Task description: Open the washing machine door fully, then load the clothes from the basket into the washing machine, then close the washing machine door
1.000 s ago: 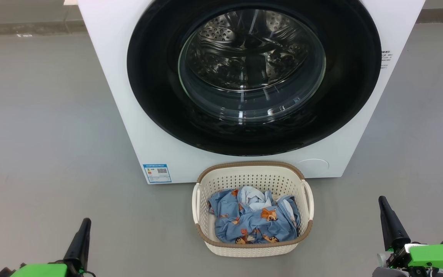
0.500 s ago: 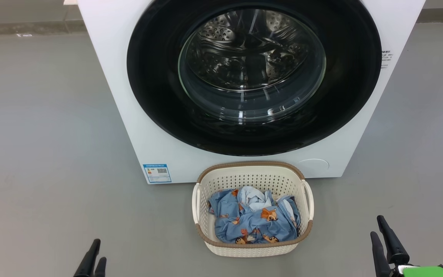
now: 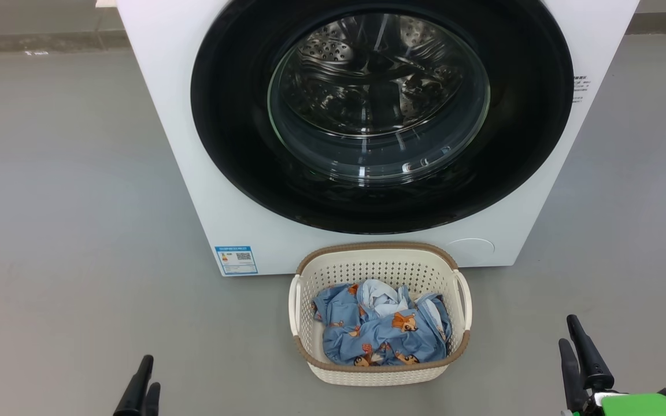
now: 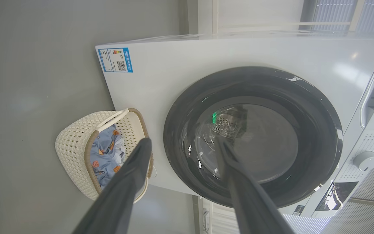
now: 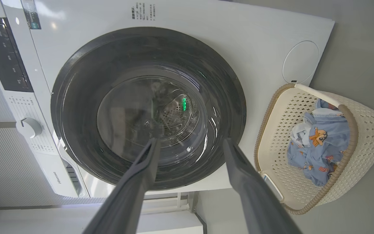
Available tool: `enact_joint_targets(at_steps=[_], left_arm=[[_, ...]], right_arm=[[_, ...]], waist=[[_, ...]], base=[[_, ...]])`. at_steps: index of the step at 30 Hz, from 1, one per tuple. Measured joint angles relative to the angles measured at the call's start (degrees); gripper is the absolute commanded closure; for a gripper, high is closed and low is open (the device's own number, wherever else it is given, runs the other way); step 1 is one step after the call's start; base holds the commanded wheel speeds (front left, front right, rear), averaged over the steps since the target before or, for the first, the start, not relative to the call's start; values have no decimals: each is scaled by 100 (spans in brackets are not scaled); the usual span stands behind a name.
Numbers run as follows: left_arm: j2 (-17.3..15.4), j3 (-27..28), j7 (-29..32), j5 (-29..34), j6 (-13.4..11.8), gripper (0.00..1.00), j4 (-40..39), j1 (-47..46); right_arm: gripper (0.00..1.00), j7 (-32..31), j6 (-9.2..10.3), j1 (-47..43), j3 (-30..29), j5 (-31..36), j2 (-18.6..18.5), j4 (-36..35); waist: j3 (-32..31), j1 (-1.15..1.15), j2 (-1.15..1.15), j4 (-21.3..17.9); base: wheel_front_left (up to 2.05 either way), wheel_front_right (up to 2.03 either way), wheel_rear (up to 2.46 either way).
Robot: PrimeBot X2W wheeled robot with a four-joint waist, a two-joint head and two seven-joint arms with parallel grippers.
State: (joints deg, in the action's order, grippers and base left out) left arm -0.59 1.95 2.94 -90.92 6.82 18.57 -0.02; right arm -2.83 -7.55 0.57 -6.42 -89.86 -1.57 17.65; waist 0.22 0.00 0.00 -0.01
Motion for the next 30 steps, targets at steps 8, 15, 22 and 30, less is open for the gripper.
enact_joint_targets(at_steps=[8, 15, 22, 30], left_arm=[[-7, -74, -134, 264, 0, 0, -58, 2], [-18, -99, -254, 584, 0, 0, -124, 3], [-25, -126, -355, 1080, 1, 0, -185, 5], [-32, -146, -498, 1696, 1, 0, -216, 7]], right_arm=[[0, 129, 0, 0, 26, 405, -3, -175], [0, 245, 0, -2, 69, 858, -5, -333], [0, 354, 0, -2, 193, 1402, -11, -499], [0, 499, 0, -2, 244, 2074, -38, -659]], waist=[[1, 0, 0, 1], [4, 0, 0, 2], [11, 0, 0, 2], [19, 0, 0, 2]], base=[[0, 0, 0], [0, 0, 0], [0, 0, 0], [0, 0, 0]])
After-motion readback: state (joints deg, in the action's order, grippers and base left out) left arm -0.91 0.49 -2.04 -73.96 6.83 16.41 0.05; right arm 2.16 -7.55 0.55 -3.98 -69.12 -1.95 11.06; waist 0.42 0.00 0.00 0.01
